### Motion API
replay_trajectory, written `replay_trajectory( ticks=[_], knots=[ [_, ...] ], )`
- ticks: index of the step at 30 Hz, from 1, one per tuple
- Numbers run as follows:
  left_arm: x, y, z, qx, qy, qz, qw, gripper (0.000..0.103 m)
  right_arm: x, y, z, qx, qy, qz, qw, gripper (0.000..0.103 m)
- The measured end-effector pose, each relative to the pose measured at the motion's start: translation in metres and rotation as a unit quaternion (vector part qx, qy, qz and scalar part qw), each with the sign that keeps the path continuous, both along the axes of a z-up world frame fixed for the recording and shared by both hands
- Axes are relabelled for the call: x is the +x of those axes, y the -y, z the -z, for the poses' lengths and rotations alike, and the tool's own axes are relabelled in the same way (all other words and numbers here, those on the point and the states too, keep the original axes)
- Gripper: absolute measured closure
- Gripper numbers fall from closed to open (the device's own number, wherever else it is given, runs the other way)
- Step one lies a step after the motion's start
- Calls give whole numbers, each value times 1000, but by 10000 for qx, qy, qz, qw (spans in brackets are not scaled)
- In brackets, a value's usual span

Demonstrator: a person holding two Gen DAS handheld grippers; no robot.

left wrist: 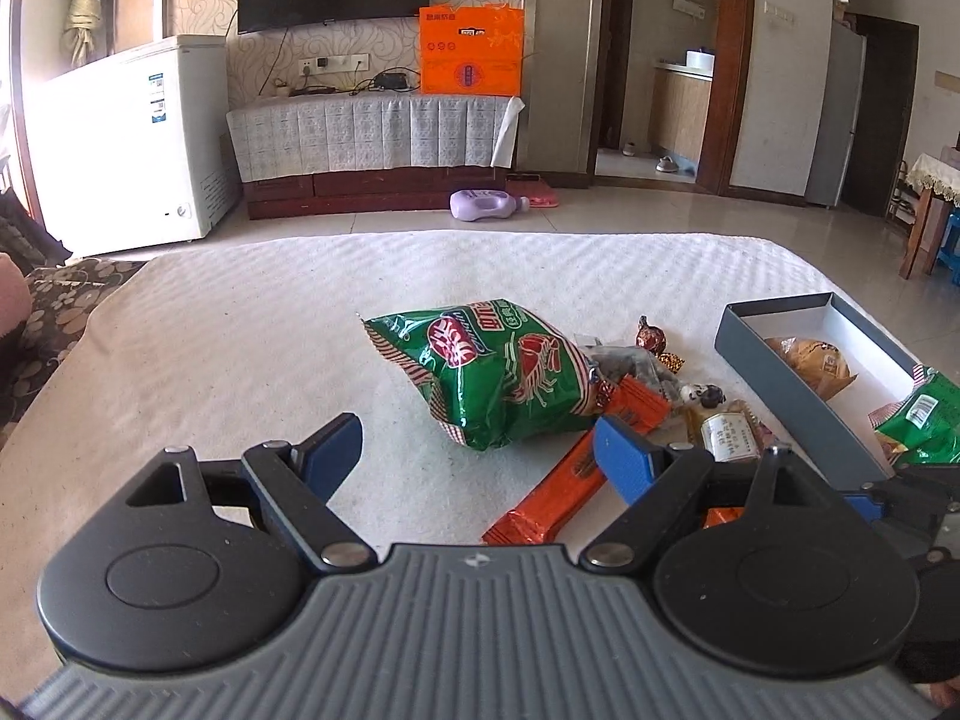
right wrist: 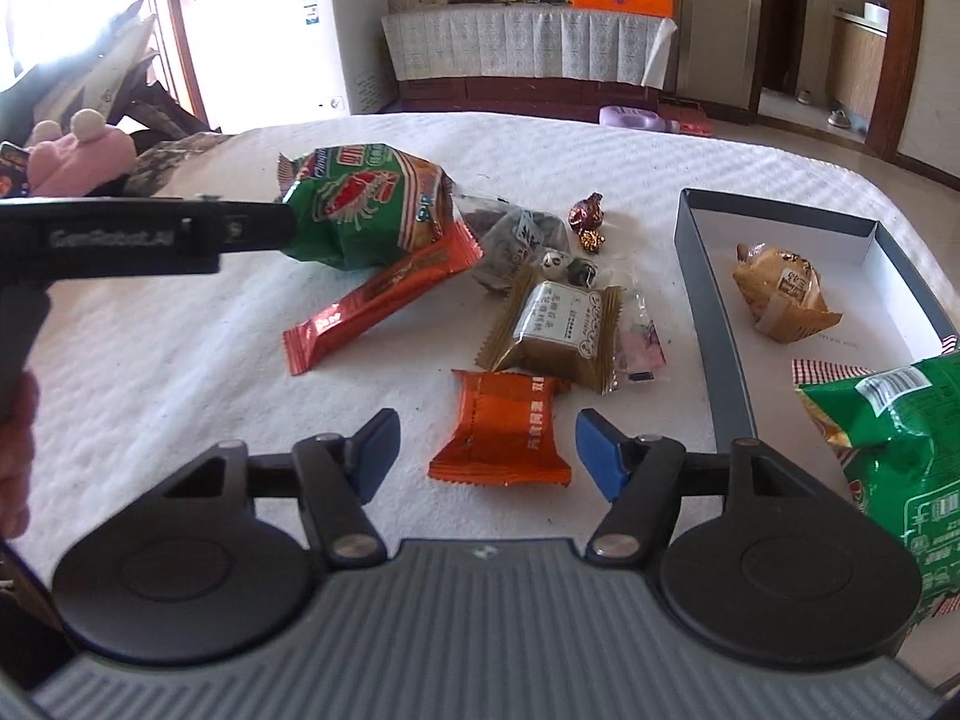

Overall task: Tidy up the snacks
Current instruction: 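Grasp the orange square candy packet with the right tool, then grasp the orange candy bar with the left tool while the right tool holds the packet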

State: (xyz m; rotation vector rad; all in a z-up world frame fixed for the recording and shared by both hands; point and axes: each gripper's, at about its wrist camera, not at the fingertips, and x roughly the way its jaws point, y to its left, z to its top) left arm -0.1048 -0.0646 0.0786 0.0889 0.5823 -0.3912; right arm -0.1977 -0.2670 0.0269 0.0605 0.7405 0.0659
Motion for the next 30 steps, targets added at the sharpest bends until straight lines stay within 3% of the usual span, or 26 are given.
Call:
replay_trajectory(
  ticks=[2, 4, 7, 19, 26, 30],
  knots=[
    [1, 1, 2, -3, -32, 11, 10000, 15, 4, -2, 3, -62, -48, -1, 10000, 41],
    [3, 2, 4, -16, -78, 41, 10000, 15, 8, -3, 6, -95, -117, -33, 9999, 54],
    [5, 7, 9, 47, -138, 105, 9998, 15, 7, -2, 5, -55, -97, -14, 9999, 57],
    [14, 46, 37, 238, -416, 732, 9962, 16, -26, 16, -4, -71, -240, -312, 9992, 59],
    [30, 69, 62, 573, -561, 778, 9937, 16, -37, 33, -8, -65, -223, -262, 9994, 60],
    [37, 76, 68, 541, -584, 721, 9942, 16, -40, 39, -7, -72, -228, -246, 9994, 60]
  ],
)
